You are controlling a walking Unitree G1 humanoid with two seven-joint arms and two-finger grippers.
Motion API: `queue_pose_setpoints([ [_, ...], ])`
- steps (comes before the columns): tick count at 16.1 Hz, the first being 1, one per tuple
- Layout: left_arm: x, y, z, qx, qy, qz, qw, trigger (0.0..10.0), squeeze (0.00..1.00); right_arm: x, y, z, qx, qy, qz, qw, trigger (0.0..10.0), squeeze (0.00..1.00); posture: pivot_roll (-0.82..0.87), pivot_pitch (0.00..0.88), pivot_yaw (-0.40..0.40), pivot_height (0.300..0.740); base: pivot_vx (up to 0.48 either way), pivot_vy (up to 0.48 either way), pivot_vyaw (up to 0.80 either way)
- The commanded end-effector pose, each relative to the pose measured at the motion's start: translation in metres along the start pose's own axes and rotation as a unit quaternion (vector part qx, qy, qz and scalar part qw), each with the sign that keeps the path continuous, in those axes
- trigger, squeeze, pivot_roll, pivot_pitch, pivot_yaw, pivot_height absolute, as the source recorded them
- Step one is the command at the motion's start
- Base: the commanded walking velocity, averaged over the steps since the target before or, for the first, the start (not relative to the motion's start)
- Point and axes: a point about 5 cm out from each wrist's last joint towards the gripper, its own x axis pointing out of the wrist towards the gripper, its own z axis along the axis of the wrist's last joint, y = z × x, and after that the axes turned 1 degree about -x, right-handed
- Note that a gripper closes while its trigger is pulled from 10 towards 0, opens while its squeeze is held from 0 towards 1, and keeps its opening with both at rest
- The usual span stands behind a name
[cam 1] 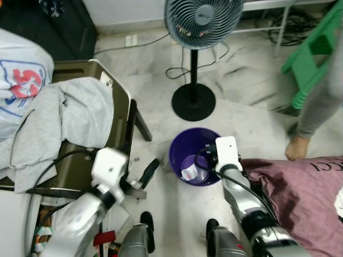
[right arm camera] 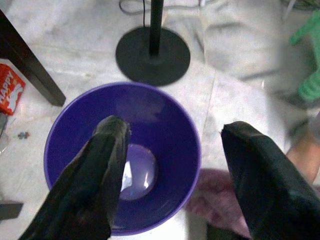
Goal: Clean up the room
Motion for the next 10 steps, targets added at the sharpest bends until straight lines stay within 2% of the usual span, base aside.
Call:
queue_pose_setpoints([
  [1, 0.003, -0.001, -0.005, 0.001, -0.001, 0.002, 1.0, 10.0, 0.0, -0.008, 0.002, -0.004, -0.012, -0.004, 0.023, 1.0, 10.0, 1.0, 0.0, 0.267, 0.088, 0.74, 0.0, 0.0, 0.0],
  [2, 0.018, -0.002, -0.001, 0.0, -0.023, 0.001, 1.0, 10.0, 0.0, -0.018, -0.008, -0.004, -0.028, -0.019, 0.028, 0.999, 10.0, 1.0, -0.05, 0.223, 0.08, 0.74, 0.0, 0.0, 0.0],
  [3, 0.023, -0.002, -0.001, 0.0, -0.028, 0.002, 1.0, 10.0, 0.0, -0.02, -0.012, -0.005, -0.031, -0.022, 0.029, 0.999, 10.0, 1.0, -0.06, 0.216, 0.079, 0.74, 0.0, 0.0, 0.0],
  [4, 0.035, -0.002, -0.003, 0.014, -0.034, 0.005, 0.999, 10.0, 0.0, -0.024, -0.02, -0.005, -0.041, -0.03, 0.024, 0.998, 10.0, 1.0, -0.1, 0.171, 0.077, 0.74, 0.0, 0.0, 0.0],
  [6, 0.041, 0.0, -0.007, 0.042, -0.039, 0.033, 0.998, 10.0, 0.0, -0.031, -0.035, 0.006, -0.038, -0.063, -0.008, 0.997, 10.0, 1.0, -0.14, 0.109, 0.07, 0.74, 0.0, 0.0, 0.0],
  [7, 0.043, 0.003, -0.01, 0.045, -0.038, 0.05, 0.997, 10.0, 0.0, -0.034, -0.038, 0.011, -0.027, -0.078, -0.02, 0.996, 10.0, 1.0, -0.14, 0.071, 0.055, 0.74, 0.0, 0.0, 0.0],
  [8, 0.043, 0.005, -0.011, 0.043, -0.039, 0.056, 0.997, 10.0, 0.0, -0.037, -0.038, 0.013, -0.02, -0.083, -0.024, 0.996, 10.0, 1.0, -0.14, 0.071, 0.055, 0.74, 0.0, 0.0, 0.0],
  [10, 0.044, 0.009, -0.009, 0.038, -0.048, 0.068, 0.996, 10.0, 0.0, -0.042, -0.039, 0.018, -0.035, -0.104, -0.036, 0.993, 10.0, 1.0, -0.13, 0.041, 0.03, 0.74, 0.0, 0.0, 0.0],
])
